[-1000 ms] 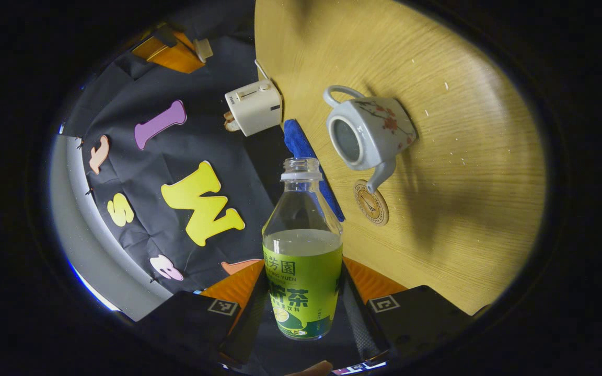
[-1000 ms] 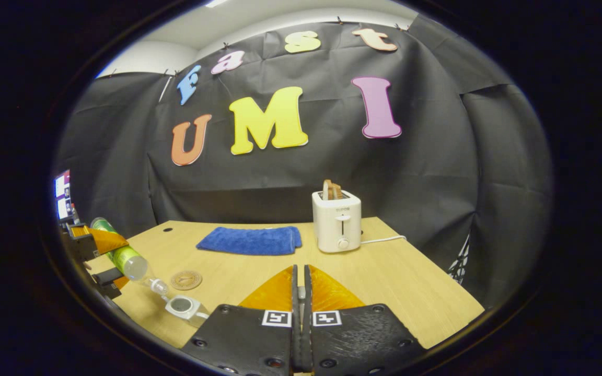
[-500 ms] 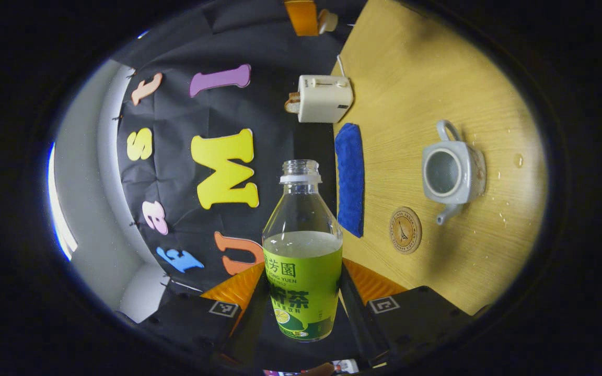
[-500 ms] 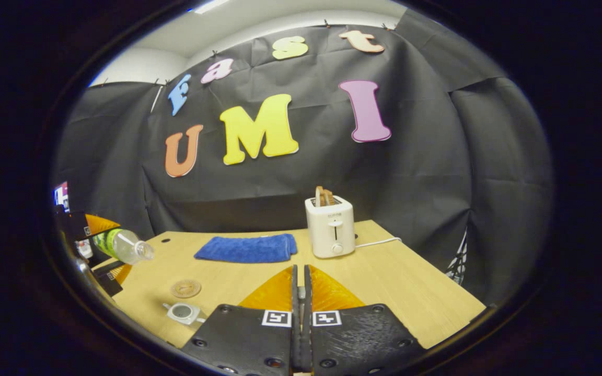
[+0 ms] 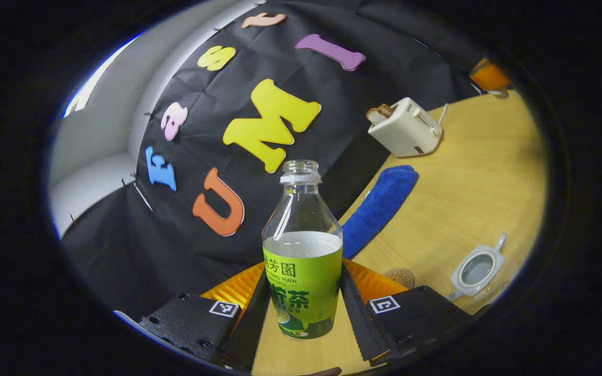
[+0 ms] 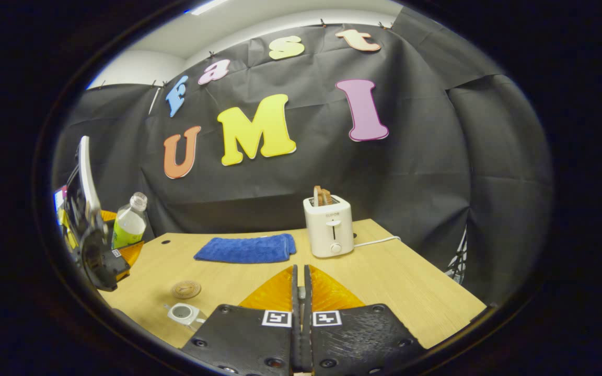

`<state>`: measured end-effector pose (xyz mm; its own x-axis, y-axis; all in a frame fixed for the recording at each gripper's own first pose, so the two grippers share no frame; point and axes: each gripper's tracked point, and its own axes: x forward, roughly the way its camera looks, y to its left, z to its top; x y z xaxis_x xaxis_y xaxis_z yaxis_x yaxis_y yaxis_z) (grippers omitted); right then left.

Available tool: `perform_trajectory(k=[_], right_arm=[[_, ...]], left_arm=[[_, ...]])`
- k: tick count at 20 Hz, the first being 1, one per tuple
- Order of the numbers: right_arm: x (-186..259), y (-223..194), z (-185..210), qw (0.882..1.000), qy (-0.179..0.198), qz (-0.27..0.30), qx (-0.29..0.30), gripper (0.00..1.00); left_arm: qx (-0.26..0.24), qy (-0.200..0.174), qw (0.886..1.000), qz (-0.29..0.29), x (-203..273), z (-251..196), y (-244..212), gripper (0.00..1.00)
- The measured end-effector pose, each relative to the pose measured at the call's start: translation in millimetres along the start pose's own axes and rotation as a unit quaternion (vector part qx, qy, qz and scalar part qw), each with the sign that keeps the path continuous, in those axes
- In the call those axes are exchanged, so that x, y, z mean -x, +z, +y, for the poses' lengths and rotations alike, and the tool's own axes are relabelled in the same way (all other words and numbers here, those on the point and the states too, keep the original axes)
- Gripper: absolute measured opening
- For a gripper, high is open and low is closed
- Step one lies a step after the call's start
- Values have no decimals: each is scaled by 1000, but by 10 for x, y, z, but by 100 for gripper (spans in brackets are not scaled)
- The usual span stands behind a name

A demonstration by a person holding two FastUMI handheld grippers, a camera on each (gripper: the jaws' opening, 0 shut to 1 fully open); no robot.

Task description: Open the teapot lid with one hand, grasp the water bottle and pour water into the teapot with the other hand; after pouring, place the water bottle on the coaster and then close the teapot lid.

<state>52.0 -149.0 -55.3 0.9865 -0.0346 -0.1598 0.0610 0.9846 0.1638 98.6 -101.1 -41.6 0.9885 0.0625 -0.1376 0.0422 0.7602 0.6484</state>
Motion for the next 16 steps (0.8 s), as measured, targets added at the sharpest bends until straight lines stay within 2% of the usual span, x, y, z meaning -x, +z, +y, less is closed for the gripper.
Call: perform_trajectory(k=[3, 6, 8, 11, 13, 16], right_arm=[[7, 8, 19, 1000, 1, -3, 1, 0], [-19, -24, 13, 1000, -1, 1, 3, 0], [-32, -33, 15, 1000, -2, 2, 4, 0], [-41, -51, 24, 1000, -3, 3, 6, 0], [-54, -75, 33, 1000, -3, 5, 7, 0], [-73, -103, 52, 1000, -2, 11, 8, 0]], left_arm=[[124, -9, 992, -13, -158, -51, -91, 76], [266, -49, 962, -40, -382, -218, -137, 76], [335, -48, 940, -43, -532, -225, -258, 76], [387, -58, 918, -58, -664, -287, -317, 78], [403, -66, 910, -65, -720, -332, -338, 78], [400, -65, 912, -57, -797, -389, -397, 78]])
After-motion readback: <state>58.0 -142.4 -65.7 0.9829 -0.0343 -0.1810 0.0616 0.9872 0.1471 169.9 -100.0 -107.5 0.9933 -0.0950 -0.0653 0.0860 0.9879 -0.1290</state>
